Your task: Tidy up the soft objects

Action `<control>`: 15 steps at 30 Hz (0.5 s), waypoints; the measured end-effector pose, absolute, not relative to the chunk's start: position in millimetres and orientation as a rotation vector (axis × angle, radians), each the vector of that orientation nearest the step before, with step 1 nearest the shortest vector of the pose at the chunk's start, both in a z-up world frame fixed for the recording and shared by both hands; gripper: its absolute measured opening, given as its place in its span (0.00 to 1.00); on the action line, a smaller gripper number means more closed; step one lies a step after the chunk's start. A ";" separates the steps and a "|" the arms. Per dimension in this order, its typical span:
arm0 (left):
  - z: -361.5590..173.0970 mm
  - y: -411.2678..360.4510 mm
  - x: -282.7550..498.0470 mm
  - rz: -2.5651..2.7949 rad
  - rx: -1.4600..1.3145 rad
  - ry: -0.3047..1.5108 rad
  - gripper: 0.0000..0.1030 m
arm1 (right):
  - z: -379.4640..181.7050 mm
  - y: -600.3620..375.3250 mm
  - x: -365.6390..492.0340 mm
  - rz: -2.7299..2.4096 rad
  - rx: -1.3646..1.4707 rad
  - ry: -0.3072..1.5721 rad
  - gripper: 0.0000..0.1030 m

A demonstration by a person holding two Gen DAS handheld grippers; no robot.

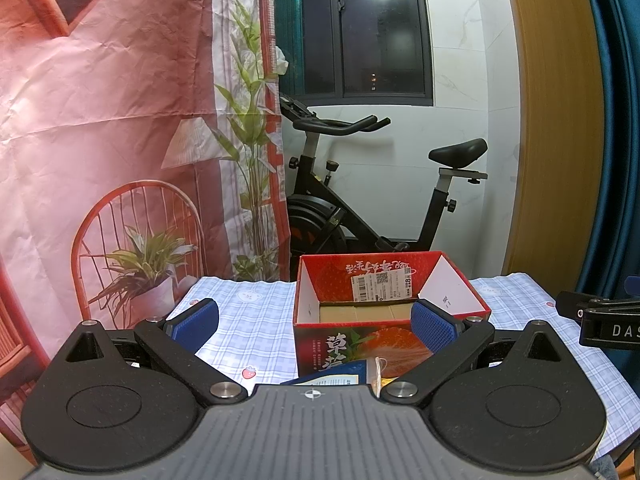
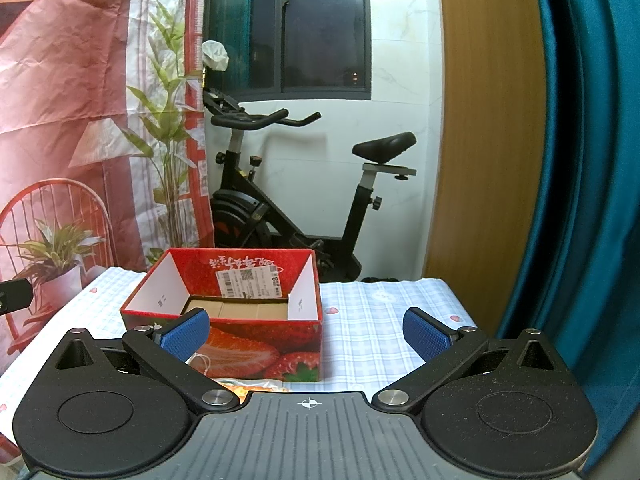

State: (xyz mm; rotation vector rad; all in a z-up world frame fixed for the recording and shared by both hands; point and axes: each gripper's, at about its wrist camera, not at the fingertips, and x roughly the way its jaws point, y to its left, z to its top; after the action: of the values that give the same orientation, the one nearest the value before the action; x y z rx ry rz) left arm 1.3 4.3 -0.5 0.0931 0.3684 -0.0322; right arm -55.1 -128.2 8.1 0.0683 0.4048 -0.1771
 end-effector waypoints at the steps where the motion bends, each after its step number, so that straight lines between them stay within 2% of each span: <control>1: -0.5 4.1 1.4 -0.032 0.093 0.369 1.00 | 7.9 -128.5 -54.5 -0.178 0.068 0.405 1.00; 15: -0.9 4.5 1.7 -0.030 0.092 0.368 1.00 | 7.7 -128.0 -54.9 -0.177 0.068 0.404 1.00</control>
State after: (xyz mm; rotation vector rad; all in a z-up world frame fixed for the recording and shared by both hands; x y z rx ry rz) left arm 1.7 4.5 -0.9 0.0924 0.3682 -0.0299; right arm -54.9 -128.0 7.7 0.0677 0.4043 -0.1773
